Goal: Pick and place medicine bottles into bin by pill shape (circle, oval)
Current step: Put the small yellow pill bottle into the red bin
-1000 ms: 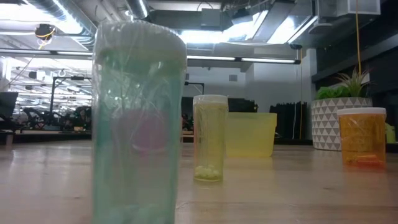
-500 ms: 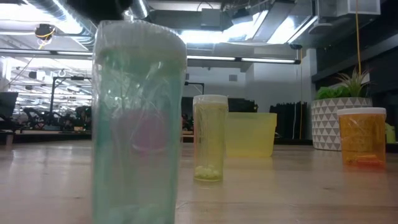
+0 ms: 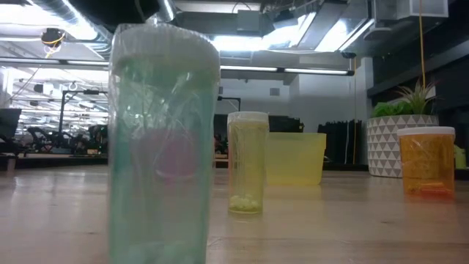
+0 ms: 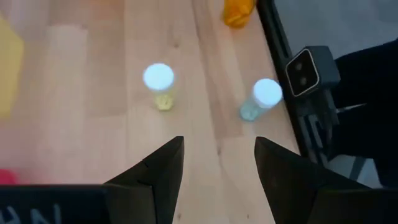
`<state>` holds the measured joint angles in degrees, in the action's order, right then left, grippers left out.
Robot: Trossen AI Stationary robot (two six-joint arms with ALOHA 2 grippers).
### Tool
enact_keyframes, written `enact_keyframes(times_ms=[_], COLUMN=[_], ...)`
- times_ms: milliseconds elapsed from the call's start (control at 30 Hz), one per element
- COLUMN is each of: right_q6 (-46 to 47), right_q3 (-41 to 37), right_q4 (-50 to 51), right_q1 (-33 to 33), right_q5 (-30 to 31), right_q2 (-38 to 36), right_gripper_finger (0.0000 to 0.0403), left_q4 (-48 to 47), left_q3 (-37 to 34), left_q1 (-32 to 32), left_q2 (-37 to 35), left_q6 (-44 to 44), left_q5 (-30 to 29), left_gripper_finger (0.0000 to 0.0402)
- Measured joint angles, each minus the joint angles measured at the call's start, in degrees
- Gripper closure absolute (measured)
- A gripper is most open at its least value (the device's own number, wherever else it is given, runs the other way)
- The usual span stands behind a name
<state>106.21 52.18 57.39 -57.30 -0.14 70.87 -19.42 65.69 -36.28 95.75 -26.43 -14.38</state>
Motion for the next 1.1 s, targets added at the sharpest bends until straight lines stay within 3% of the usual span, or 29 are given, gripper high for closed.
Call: enact_keyframes(times_ms=[267, 467, 1100], right_q6=[0.0, 0.0, 0.0], right_q3=[0.0, 0.0, 0.0], right_q4=[0.1, 0.1, 0.1], right_q1=[0.0, 0.0, 0.0], right_q5=[0.0, 0.1, 0.5], right_q2=[0.0, 0.0, 0.0], right_gripper_finger=[0.0268, 0.0268, 0.0268], left_q4=[3.6, 7.6, 19.9], left_q3=[0.0, 0.0, 0.0], left_q1=[-0.5, 1.5, 6.2], left_q2=[5.6, 10.3, 13.9], left_q6=[0.1, 0.5, 9.1], left_q5=[-0.1, -6.3, -4.5], left_gripper_finger=[0.0211, 0.0211, 0.0212])
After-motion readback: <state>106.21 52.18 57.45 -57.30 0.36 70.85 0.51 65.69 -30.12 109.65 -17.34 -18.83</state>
